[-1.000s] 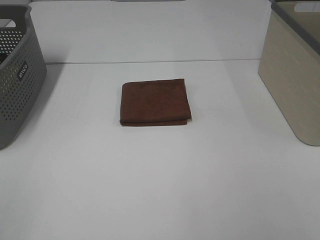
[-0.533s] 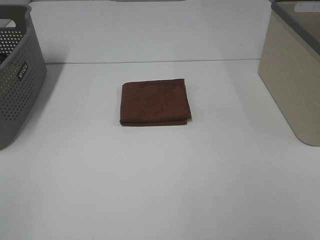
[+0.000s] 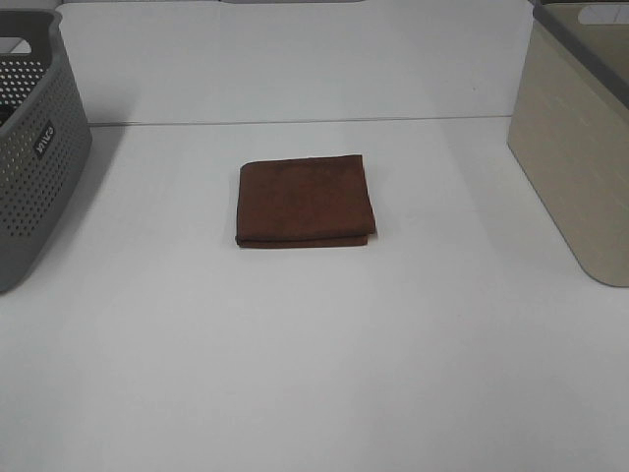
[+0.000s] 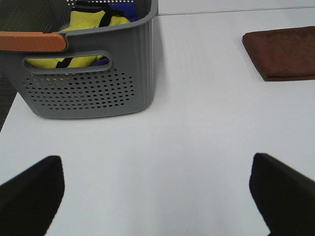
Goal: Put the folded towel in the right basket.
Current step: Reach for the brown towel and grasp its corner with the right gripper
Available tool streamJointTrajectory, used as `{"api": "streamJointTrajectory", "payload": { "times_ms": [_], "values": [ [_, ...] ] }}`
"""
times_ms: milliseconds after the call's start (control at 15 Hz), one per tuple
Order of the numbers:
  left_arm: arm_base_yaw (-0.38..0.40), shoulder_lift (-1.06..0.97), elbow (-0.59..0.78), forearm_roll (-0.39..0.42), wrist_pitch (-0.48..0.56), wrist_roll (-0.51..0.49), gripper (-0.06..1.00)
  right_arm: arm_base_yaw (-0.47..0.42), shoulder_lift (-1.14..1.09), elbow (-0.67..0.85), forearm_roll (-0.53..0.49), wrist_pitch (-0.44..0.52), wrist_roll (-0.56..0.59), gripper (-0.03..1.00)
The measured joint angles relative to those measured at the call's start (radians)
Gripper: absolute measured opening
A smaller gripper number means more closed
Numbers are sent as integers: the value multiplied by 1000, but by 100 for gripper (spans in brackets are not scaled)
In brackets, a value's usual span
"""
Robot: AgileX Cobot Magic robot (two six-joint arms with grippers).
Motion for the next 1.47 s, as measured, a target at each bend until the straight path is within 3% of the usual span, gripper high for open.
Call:
{"api": "streamJointTrajectory", "payload": {
  "times_ms": [333,733,1133,1467],
  "values": [
    [0,0,0,0,0,0,97,0,38,-12,1,-11,0,58],
    [0,0,0,0,0,0,97,0,433,-163,3,-219,0,58],
    [0,0,0,0,0,0,97,0,923,-499,74,-225,-54,58],
    [0,0,0,0,0,0,97,0,1416,-894,272,-91,-205,58]
  ]
}}
